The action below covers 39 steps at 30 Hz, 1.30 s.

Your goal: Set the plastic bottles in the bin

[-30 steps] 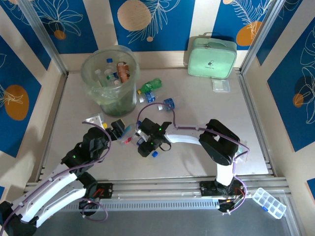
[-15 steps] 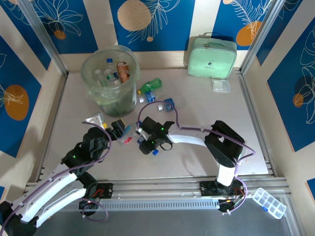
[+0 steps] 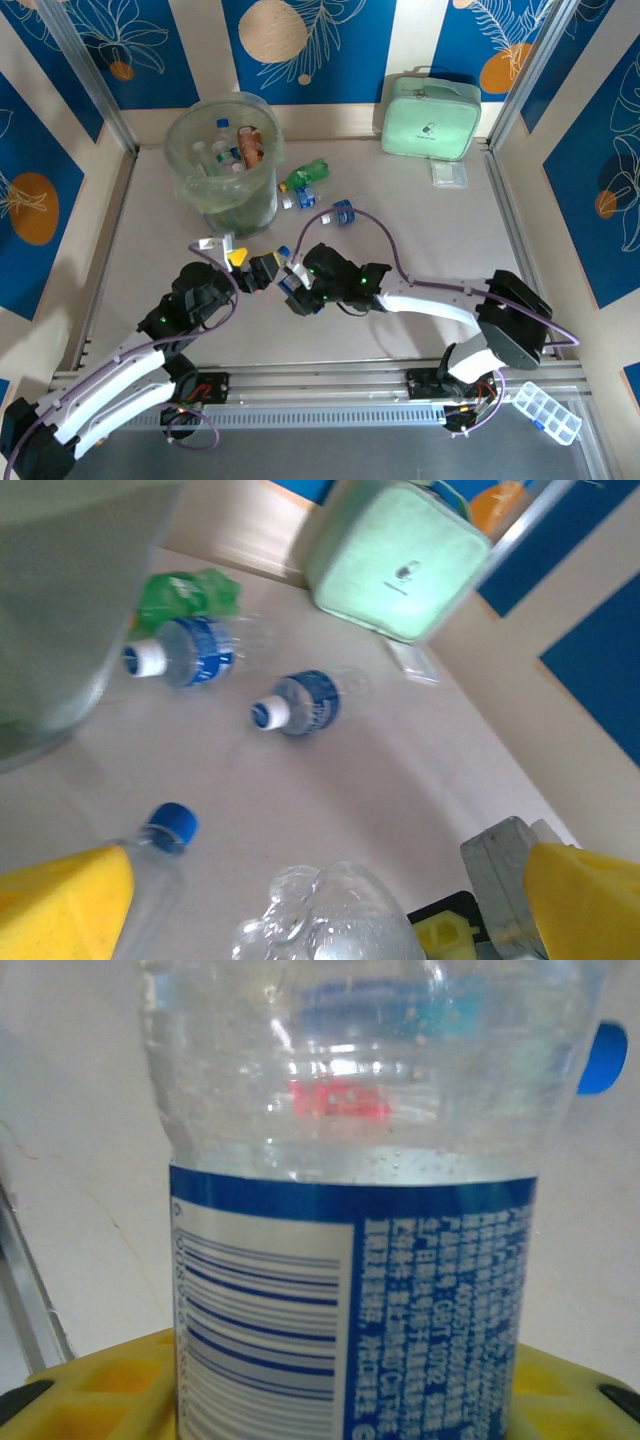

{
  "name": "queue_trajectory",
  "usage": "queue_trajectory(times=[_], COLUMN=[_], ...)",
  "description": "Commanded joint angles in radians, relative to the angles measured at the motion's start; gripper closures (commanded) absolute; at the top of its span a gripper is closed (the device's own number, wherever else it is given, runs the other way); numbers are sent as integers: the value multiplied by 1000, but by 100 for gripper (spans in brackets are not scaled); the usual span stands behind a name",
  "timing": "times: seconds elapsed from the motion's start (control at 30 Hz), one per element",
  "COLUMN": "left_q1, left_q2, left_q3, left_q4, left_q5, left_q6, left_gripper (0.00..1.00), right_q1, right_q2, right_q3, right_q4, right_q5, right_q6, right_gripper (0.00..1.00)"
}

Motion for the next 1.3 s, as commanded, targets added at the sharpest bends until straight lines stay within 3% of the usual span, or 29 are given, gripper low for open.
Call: queue_trajectory(times=[0.0, 0.33, 0.47, 0.67, 0.77, 0.9, 1.27], left_q1=[-2, -1, -1, -1, -1, 0, -1], left_q2=[49, 112, 184, 307, 347, 351, 332], left_q3=[-20, -96, -97, -72, -71, -61, -61], left_q4=[191, 466, 578, 769, 851, 865, 833], left_q5=[139, 238, 334, 539, 589, 629, 620], left_q6=[-39, -138, -169, -220, -240, -234, -208], left_gripper=[1, 1, 5, 11, 17, 22, 20], right_q1=[9, 2, -12, -77, -123, -146, -116], right_q2=[-74, -239, -282, -344, -371, -373, -303], right_q3=[-57, -196, -233, -290, -313, -314, -270], right_q4=[135, 314, 360, 435, 463, 468, 454], right_q5=[13, 7, -21, -160, -216, -271, -373], right_q6=[-26, -6, 13, 84, 134, 151, 127], right_gripper=[51, 51, 51, 51, 51, 51, 51])
